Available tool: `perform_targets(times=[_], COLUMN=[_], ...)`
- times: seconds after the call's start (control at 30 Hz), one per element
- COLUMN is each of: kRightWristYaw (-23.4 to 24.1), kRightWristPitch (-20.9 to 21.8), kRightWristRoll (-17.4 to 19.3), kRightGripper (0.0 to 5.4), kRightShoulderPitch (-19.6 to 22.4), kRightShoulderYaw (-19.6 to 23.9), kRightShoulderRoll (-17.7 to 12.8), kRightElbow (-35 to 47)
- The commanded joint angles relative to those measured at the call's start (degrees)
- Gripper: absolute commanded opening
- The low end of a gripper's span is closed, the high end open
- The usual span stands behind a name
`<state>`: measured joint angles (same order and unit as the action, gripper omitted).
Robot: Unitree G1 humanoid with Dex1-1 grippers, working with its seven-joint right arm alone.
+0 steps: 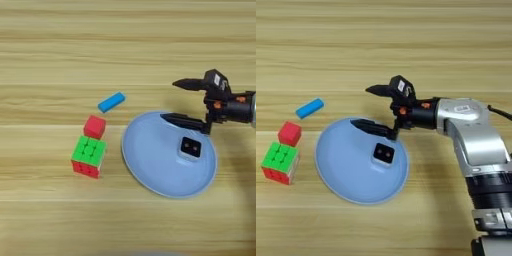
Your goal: Move the objects on the table
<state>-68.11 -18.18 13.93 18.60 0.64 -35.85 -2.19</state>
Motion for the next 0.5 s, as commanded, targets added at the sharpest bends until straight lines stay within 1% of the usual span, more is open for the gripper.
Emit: perform_targets(times=[0.03,0.27,0.5], kRightWristYaw=[-1.24,-3.49,-3.92], kRightWristPitch=[5.87,12.51,17.79], kRightWristRoll=[-0.07,-2.17,-5.06], kRightGripper=[5.37,5.37,5.37], kRightShoulderPitch=[1.61,-0.72,-2.97], kRightShoulderYaw=[1.96,1.41,0.18], kRightShoulderRoll=[-4.3,-6.37,-7.1], kRightElbow=[-0.17,-2.48,-5.06])
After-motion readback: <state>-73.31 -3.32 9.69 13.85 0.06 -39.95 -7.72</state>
